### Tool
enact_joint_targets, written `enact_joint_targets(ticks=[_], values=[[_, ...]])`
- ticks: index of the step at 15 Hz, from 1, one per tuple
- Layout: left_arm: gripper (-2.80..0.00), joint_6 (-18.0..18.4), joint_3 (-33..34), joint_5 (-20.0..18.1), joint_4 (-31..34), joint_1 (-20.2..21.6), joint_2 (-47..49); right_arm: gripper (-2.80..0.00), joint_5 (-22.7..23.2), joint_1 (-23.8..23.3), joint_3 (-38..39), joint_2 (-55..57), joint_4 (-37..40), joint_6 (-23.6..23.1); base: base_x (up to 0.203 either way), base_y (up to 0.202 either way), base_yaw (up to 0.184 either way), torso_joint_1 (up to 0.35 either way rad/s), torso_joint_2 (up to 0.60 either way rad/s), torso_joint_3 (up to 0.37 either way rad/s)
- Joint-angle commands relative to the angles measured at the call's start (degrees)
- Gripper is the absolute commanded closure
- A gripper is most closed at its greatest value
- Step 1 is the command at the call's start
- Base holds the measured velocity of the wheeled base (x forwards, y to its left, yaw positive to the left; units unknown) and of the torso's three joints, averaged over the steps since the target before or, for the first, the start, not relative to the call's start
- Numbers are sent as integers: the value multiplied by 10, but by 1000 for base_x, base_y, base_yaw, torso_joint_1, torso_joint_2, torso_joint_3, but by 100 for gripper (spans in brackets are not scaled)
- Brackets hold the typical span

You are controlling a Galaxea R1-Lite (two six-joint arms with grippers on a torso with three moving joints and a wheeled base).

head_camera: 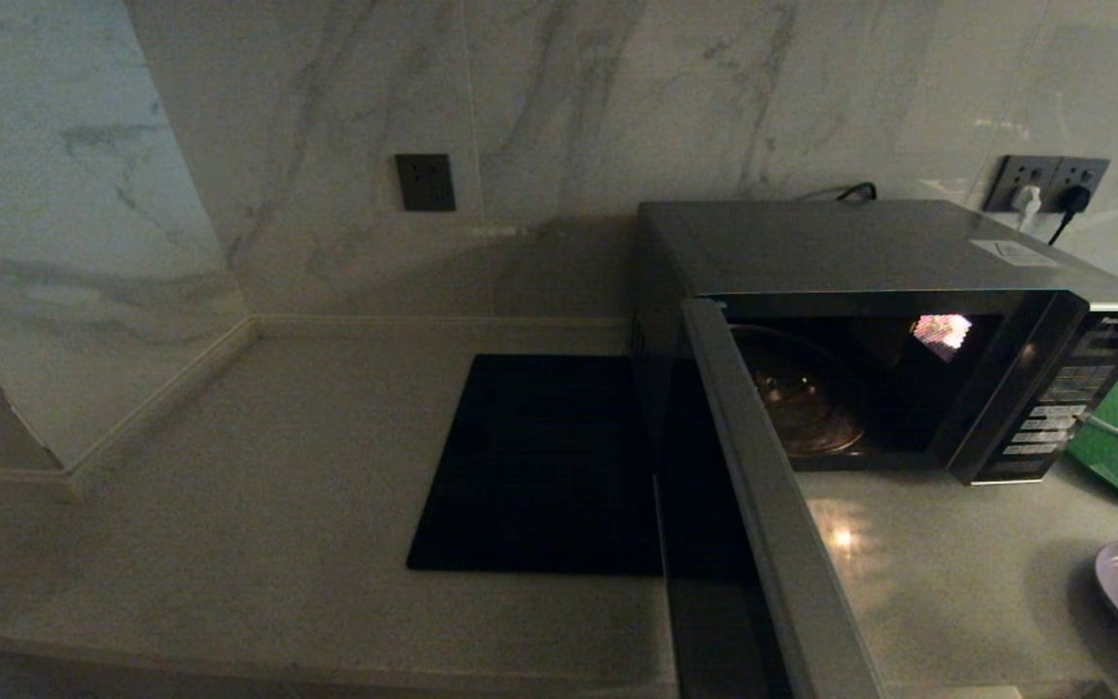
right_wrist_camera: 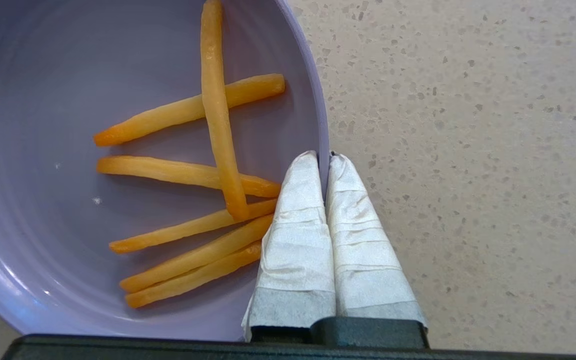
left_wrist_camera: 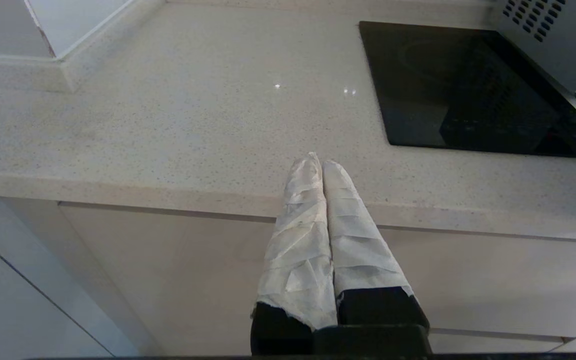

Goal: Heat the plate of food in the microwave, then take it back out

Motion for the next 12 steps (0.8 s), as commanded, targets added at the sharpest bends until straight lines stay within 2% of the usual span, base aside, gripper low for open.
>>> enact_joint_targets(ticks=[1, 12], values=[[0, -1, 0, 1, 0, 0, 1, 0, -1, -1, 12, 12, -29, 2, 0, 0, 0, 0, 0, 0], [0, -1, 0, 0, 0, 0, 0, 0, -2, -4, 23, 16, -38, -2, 0, 0, 0, 0, 0, 0]])
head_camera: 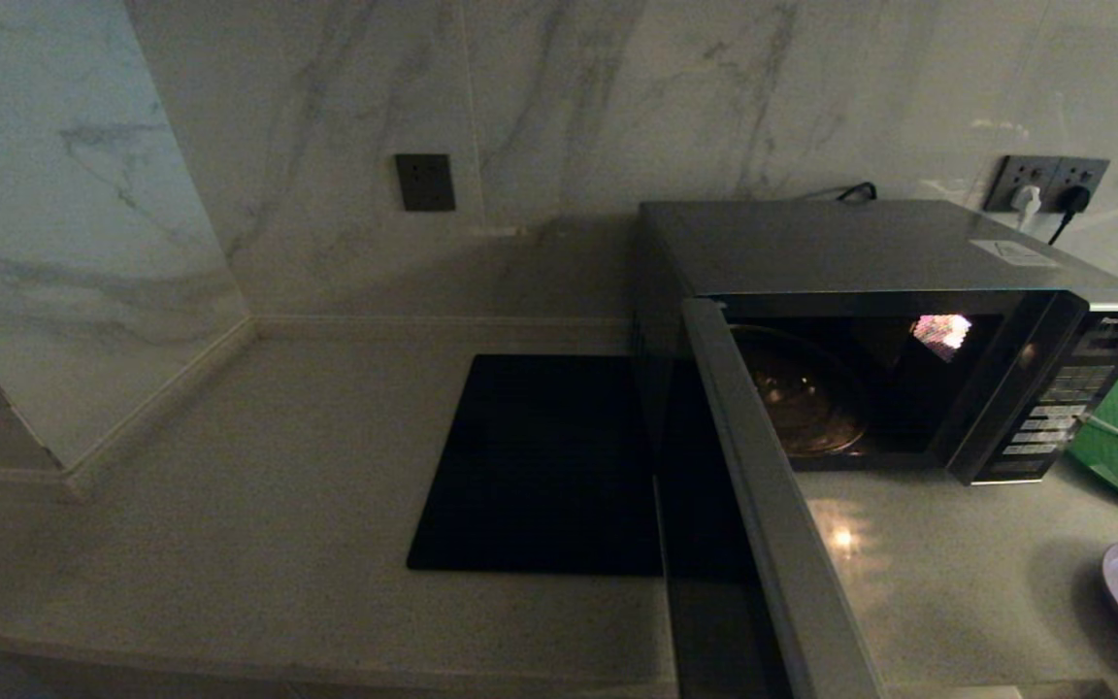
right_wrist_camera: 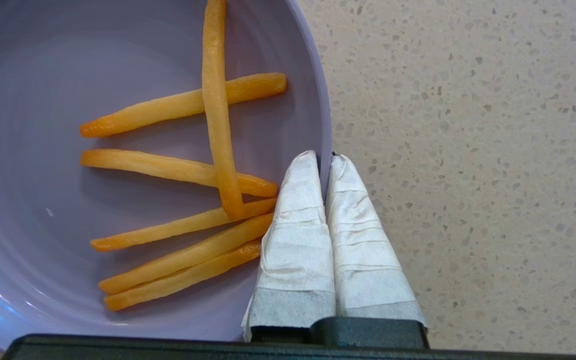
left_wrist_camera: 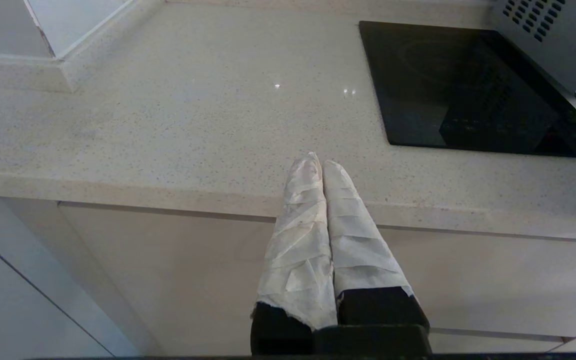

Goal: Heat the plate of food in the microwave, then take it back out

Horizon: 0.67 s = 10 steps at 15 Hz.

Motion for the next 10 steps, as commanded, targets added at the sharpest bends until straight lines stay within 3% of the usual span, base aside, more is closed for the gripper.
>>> enact_joint_targets(ticks=[1, 7, 10], values=[[0, 0, 0, 0, -1, 0, 0, -280, -2, 0, 0, -3, -1, 1, 0, 0, 0, 0, 0, 0], [0, 0, 0, 0, 0, 0, 1, -280, 6, -1, 16, -44, 1, -14, 0, 0, 0, 0, 0, 0], [0, 0, 0, 0, -1, 0, 1, -280, 19, 0, 19, -126, 4, -30, 0, 0, 0, 0, 0, 0]])
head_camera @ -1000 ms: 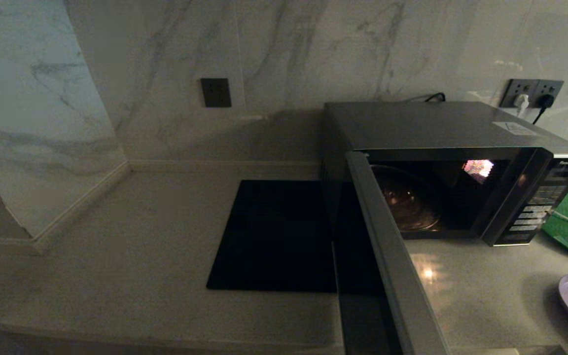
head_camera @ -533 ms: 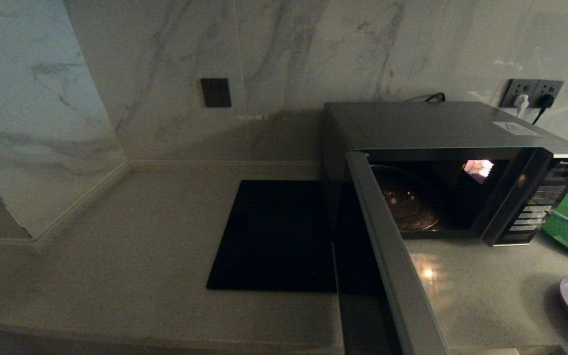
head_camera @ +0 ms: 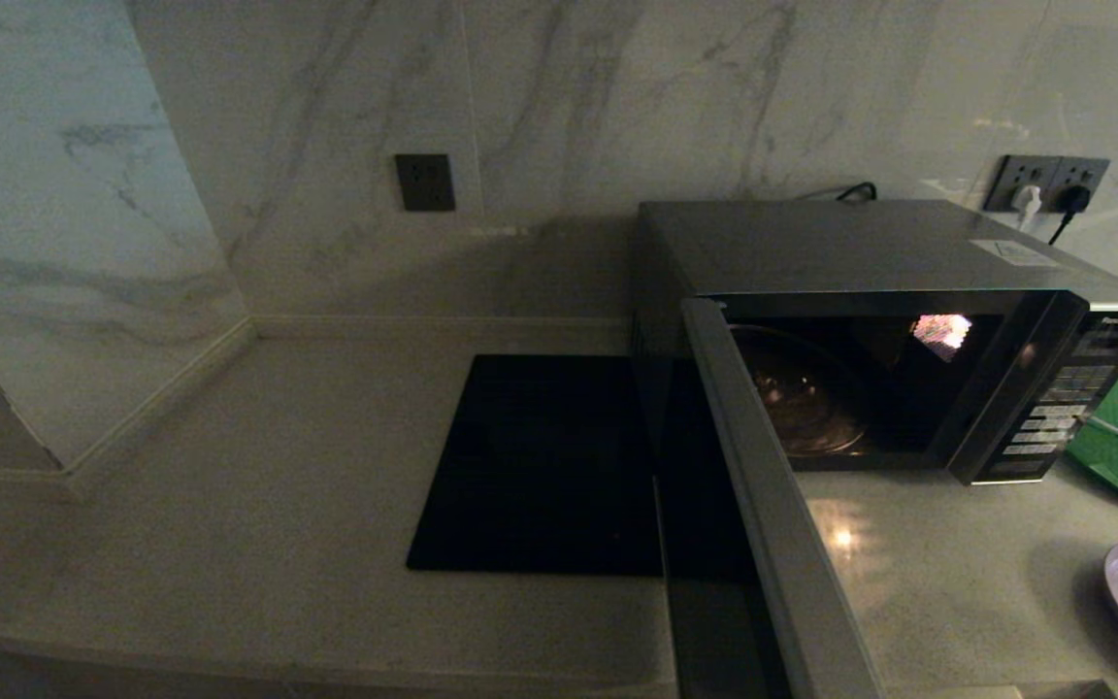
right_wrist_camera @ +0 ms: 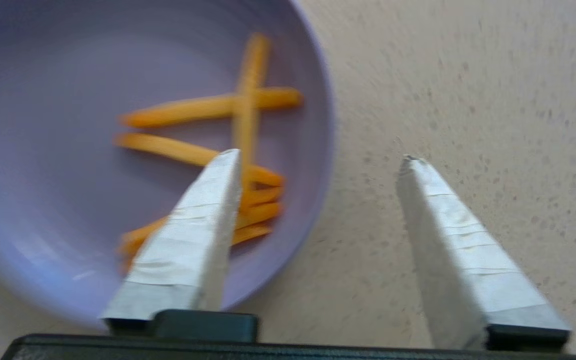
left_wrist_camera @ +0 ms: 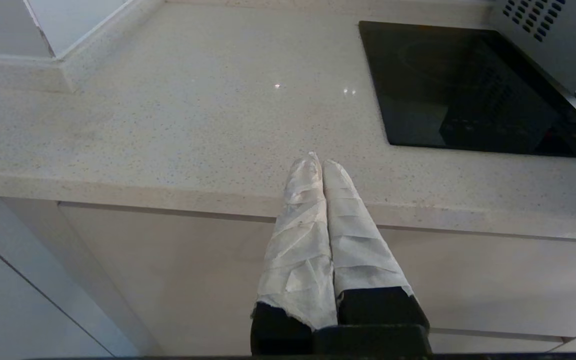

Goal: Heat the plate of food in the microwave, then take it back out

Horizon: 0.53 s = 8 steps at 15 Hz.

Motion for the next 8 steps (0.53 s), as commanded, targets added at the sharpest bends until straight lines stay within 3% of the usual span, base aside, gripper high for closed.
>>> enact_joint_targets(ticks=[1, 4, 5, 8], values=[[0, 0, 0, 0, 0, 0, 0, -280, 13, 1, 2, -98, 6, -23, 0, 0, 0, 0, 0, 0], [0, 0, 0, 1, 0, 0, 0, -280, 37, 22, 2, -216, 56, -98, 0, 0, 0, 0, 0, 0], [0, 0, 0, 1, 0, 0, 0, 0, 40, 47, 6, -249, 67, -122, 0, 0, 0, 0, 0, 0], [0, 0, 0, 1, 0, 0, 0, 0, 43, 138, 26, -334, 84, -180, 0, 0, 0, 0, 0, 0]])
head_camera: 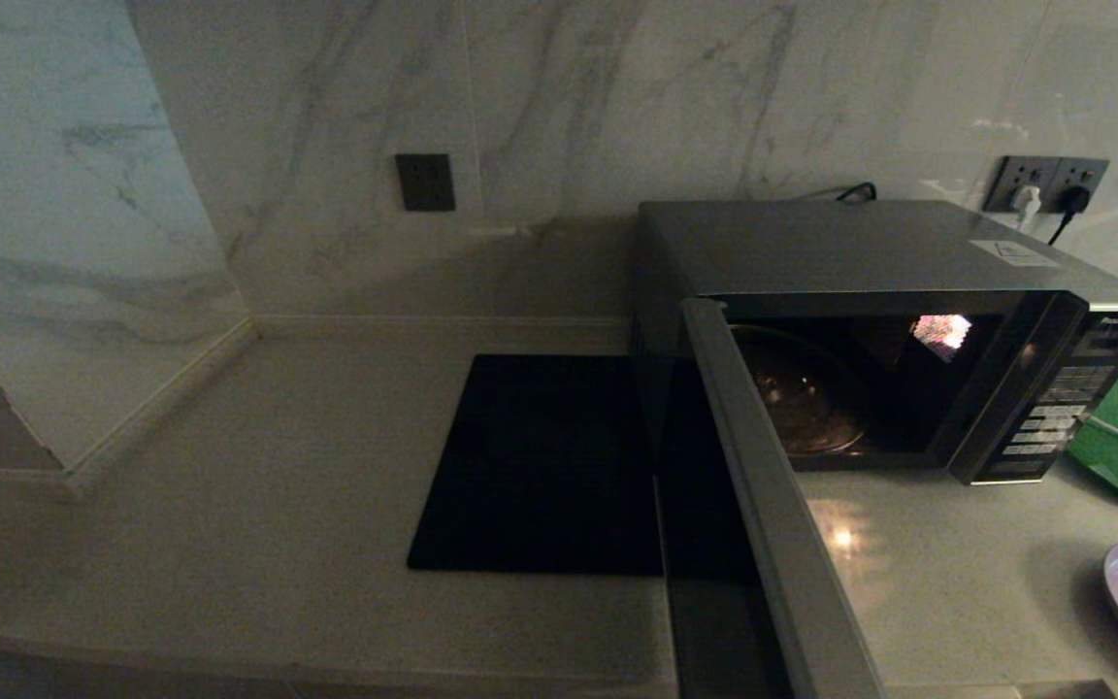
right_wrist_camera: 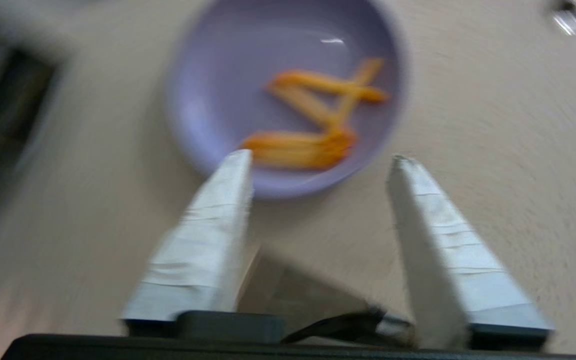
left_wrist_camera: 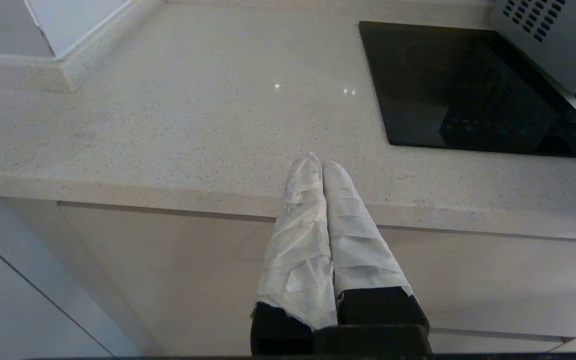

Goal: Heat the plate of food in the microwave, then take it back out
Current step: Close the microwave oven

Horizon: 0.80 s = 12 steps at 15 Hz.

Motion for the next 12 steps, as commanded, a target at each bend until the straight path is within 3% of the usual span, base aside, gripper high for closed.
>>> enact_joint_targets(ticks=[1, 3, 5, 8, 12], values=[[0, 0, 0, 1, 0, 0, 0, 0, 0, 60, 0, -81, 15, -18, 0, 0, 0, 0, 0, 0], [0, 0, 0, 0, -1, 0, 0, 0, 24, 71, -40, -86, 86, -15, 0, 0, 0, 0, 0, 0], [0, 0, 0, 1, 0, 1, 0, 0, 47, 131, -98, -116, 150, 11, 0, 0, 0, 0, 0, 0], [0, 0, 0, 0, 0, 1, 0, 0, 55, 271, -251, -159, 246, 31, 0, 0, 0, 0, 0, 0], [0, 0, 0, 1, -1, 1, 0, 0, 67, 446, -467, -182, 416, 10, 0, 0, 0, 0, 0, 0]])
